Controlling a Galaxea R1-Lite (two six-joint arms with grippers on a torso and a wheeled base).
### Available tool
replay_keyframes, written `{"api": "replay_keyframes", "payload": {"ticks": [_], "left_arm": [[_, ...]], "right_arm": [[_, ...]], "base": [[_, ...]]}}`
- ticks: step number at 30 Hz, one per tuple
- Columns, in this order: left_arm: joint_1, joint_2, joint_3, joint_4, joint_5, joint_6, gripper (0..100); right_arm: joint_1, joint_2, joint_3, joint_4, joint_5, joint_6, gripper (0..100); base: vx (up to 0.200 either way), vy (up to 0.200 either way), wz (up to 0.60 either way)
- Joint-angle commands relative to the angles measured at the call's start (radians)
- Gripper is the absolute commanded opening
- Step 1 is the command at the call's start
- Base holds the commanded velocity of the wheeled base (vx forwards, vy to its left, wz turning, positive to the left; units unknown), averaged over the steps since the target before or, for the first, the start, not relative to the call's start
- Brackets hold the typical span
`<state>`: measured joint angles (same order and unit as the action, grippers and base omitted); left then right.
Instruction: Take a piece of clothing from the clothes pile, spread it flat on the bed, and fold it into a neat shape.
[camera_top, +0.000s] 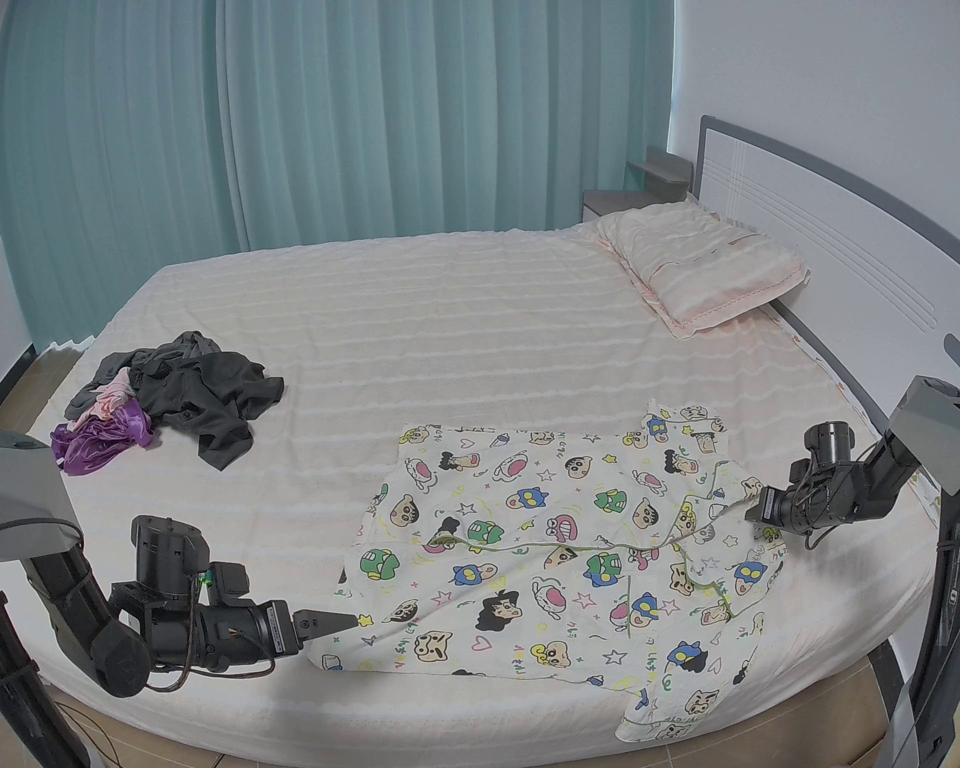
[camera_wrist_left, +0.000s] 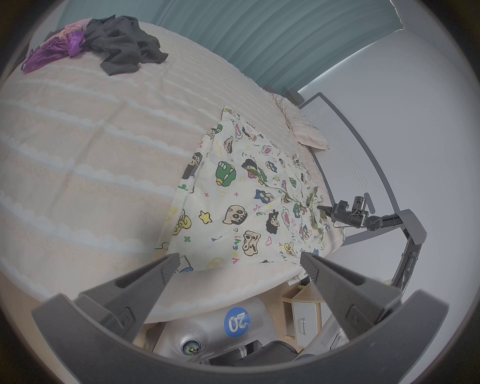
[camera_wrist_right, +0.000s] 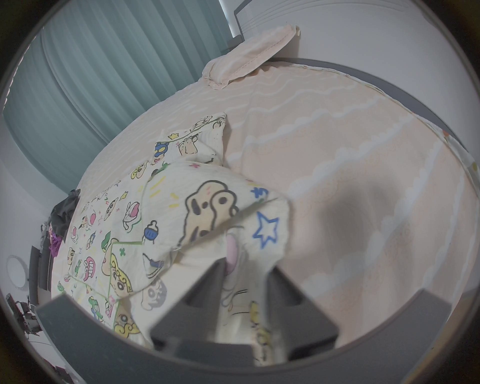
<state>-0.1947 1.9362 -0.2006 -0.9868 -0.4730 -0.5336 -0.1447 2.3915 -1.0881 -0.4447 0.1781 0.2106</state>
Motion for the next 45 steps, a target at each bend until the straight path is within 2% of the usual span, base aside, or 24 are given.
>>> {"api": "replay_keyframes", "payload": {"ticks": [1,4,10,25,35,36,40,45], "left_arm": [[0.000,0.030,0.017,-0.021,0.002,0.000,100],[0.000,0.041,0.021,-0.027,0.002,0.007,100],[0.000,0.047,0.021,-0.027,0.004,0.009,100],[-0.042,0.136,0.021,-0.078,0.045,0.011,100],[-0.057,0.142,0.021,-0.078,0.045,0.006,100],[-0.057,0.142,0.021,-0.078,0.045,0.006,100],[-0.063,0.141,0.021,-0.079,0.045,0.004,100],[-0.066,0.135,0.021,-0.079,0.047,0.004,100]], "right_arm": [[-0.004,0.021,-0.047,0.006,-0.029,-0.004,0],[-0.029,0.034,-0.079,0.009,-0.069,-0.004,0],[-0.059,0.029,-0.130,0.012,-0.100,-0.005,0],[-0.069,0.049,-0.286,0.027,-0.092,-0.036,0],[-0.070,0.087,-0.371,0.052,-0.092,-0.053,0],[-0.070,0.087,-0.371,0.052,-0.092,-0.053,100],[-0.075,0.075,-0.357,0.083,-0.097,-0.051,100],[-0.130,0.009,-0.332,0.178,-0.092,-0.043,100]], "base": [[0.000,0.000,0.00],[0.000,0.000,0.00],[0.000,0.000,0.00],[0.000,0.000,0.00],[0.000,0.000,0.00],[0.000,0.000,0.00],[0.000,0.000,0.00],[0.000,0.000,0.00]]}}
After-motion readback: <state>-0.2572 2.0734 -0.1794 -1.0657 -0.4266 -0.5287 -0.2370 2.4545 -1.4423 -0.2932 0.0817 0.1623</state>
